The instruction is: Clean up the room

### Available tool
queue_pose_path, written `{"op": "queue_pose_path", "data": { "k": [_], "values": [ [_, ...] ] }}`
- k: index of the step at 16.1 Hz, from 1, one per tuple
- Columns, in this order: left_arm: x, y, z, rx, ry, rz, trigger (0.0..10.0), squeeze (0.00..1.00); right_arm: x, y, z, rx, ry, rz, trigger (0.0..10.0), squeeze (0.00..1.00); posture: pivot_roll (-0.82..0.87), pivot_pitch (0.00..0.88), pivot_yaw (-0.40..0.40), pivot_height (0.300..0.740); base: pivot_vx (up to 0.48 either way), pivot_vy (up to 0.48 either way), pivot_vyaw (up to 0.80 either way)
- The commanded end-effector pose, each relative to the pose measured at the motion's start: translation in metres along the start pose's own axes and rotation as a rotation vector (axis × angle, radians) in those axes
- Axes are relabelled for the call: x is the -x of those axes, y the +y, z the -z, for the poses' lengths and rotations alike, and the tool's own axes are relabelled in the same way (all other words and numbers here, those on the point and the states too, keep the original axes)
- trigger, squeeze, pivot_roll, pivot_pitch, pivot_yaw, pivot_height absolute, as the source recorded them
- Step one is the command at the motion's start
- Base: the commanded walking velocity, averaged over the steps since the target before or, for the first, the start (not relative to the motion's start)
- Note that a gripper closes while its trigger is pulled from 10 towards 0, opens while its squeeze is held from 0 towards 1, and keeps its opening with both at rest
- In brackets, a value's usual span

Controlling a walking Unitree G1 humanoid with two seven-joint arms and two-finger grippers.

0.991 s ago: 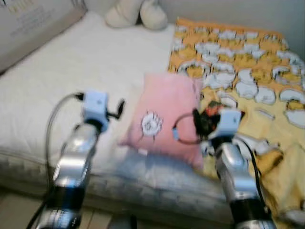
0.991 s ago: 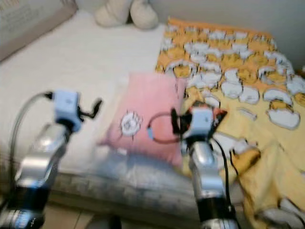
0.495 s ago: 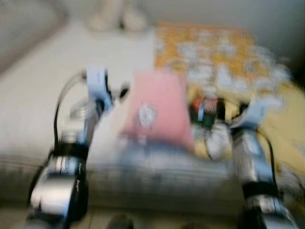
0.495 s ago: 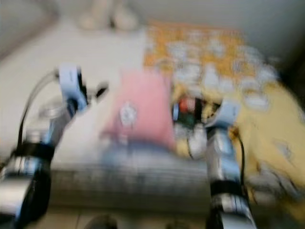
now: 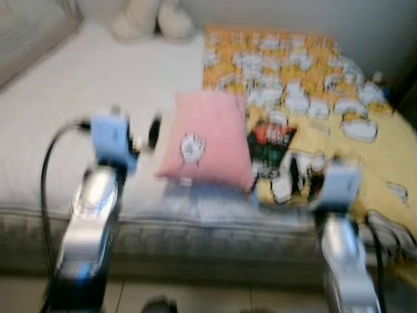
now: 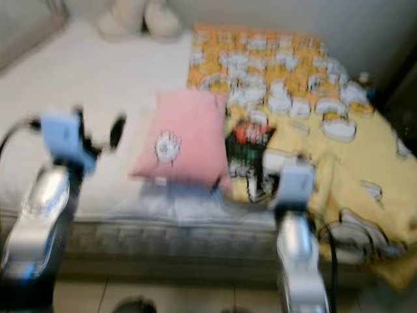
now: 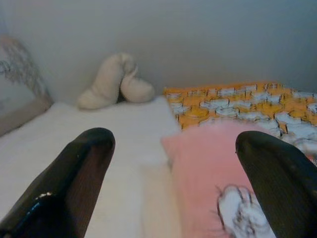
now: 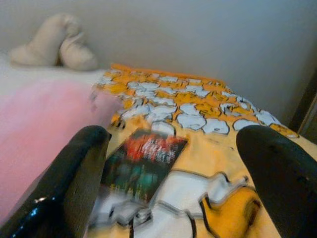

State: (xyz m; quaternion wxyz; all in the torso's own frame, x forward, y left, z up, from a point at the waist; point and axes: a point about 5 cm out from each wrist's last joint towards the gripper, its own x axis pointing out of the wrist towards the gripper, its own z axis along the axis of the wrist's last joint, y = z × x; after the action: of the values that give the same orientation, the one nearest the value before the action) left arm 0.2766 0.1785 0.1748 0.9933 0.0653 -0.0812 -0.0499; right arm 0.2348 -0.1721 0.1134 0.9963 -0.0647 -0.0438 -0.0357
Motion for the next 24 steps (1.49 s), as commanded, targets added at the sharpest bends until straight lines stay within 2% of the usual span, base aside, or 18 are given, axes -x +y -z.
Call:
{"op": "queue_pose_path", "data": {
  "k": [1, 3, 4, 5, 7, 10, 13, 16, 19, 22, 24],
  "values": [
    [0.010, -0.006, -0.010, 0.011, 0.010, 0.040, 10.0, 0.00, 0.009, -0.007, -0.016, 0.027, -0.027, 0.010, 10.0, 0.00, 0.02, 0.000, -0.042, 0.719, 0.000, 0.000, 0.00],
    [0.027, -0.015, -0.024, -0.017, -0.002, 0.099, 10.0, 0.00, 0.034, -0.006, -0.027, 0.053, -0.024, -0.072, 10.0, 0.00, 0.03, 0.000, -0.061, 0.719, 0.000, 0.000, 0.00],
    [0.028, -0.018, -0.025, -0.009, 0.004, 0.102, 10.0, 0.00, 0.035, -0.004, -0.029, 0.052, -0.032, -0.078, 10.0, 0.00, 0.03, 0.000, -0.064, 0.719, 0.000, 0.000, 0.00],
    [0.027, -0.023, -0.023, 0.004, 0.017, 0.108, 10.0, 0.00, 0.034, 0.000, -0.026, 0.025, -0.017, -0.072, 10.0, 0.00, 0.03, 0.000, -0.065, 0.719, 0.251, 0.000, 0.00],
    [0.023, -0.024, -0.022, -0.012, 0.030, 0.105, 10.0, 0.00, 0.029, 0.001, -0.023, 0.006, 0.007, -0.043, 10.0, 0.00, 0.03, 0.000, -0.060, 0.719, 0.443, 0.000, 0.00],
    [0.016, -0.025, -0.019, -0.033, 0.072, 0.102, 10.0, 0.00, 0.016, -0.004, -0.015, -0.033, 0.053, 0.004, 10.0, 0.00, 0.02, 0.000, -0.044, 0.719, 0.458, 0.000, 0.00],
    [0.011, -0.024, -0.018, -0.017, 0.080, 0.083, 10.0, 0.00, 0.010, -0.006, -0.011, -0.030, 0.063, 0.026, 10.0, 0.00, 0.01, 0.000, -0.030, 0.719, 0.465, 0.000, 0.00],
    [0.008, -0.025, -0.018, -0.017, 0.085, 0.068, 10.0, 0.00, 0.008, -0.002, -0.012, -0.038, 0.060, 0.013, 10.0, 0.00, 0.01, 0.000, -0.023, 0.719, 0.480, 0.000, 0.00],
    [0.005, -0.028, -0.021, -0.059, 0.069, 0.088, 10.0, 0.00, 0.001, -0.001, -0.013, -0.045, 0.048, 0.013, 10.0, 0.00, 0.01, 0.000, -0.022, 0.719, 0.480, 0.000, 0.00],
    [0.001, -0.029, -0.020, -0.051, 0.072, 0.100, 10.0, 0.00, -0.003, 0.001, -0.013, -0.050, 0.048, 0.010, 10.0, 0.00, 0.01, 0.000, -0.023, 0.719, 0.480, 0.000, 0.00],
    [-0.004, -0.031, -0.019, -0.021, 0.091, 0.122, 10.0, 0.00, -0.010, 0.003, -0.011, -0.107, 0.067, -0.008, 10.0, 0.00, 0.01, 0.000, -0.022, 0.719, 0.373, 0.000, 0.00]
  ]
}}
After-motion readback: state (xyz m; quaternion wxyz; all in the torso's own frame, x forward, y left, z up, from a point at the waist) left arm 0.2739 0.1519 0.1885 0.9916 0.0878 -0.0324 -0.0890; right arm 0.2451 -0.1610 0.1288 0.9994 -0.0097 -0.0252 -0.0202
